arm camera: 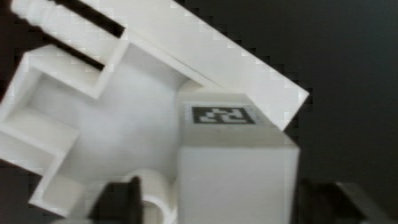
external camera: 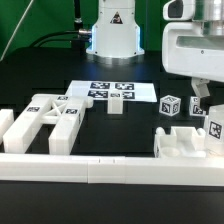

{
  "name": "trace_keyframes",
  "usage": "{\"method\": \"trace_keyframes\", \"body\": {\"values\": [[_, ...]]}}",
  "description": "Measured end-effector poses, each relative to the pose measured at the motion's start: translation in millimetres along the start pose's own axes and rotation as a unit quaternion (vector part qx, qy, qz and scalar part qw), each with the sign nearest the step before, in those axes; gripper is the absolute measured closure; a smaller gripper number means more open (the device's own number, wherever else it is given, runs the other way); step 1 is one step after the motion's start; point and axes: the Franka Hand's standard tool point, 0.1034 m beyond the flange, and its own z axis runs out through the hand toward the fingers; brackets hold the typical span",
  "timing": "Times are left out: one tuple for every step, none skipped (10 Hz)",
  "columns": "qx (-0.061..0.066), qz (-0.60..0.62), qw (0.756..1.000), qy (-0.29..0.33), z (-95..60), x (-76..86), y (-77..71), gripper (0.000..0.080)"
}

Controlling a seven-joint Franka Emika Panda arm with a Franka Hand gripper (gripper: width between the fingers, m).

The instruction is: Assemble chair

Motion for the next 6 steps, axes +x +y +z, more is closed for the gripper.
{"method": "trace_keyframes", "body": {"values": [[0.000, -0.026, 1.000, -0.001, 0.5, 1.8, 1.2, 0.0212], [-0.004, -0.065, 0.998, -0.004, 0.0, 1.2, 1.1, 0.0162], [-0.004, -0.094, 0.996, -0.004, 0.3, 0.7, 1.2, 0.0153], [-0.004, -0.133, 0.991, -0.004, 0.4, 0.7, 1.4, 0.0153], [-0.004, -0.172, 0.985, -0.004, 0.4, 1.0, 1.6, 0.0153], [-0.003, -0.235, 0.972, -0.005, 0.6, 2.0, 2.1, 0.0151]]}}
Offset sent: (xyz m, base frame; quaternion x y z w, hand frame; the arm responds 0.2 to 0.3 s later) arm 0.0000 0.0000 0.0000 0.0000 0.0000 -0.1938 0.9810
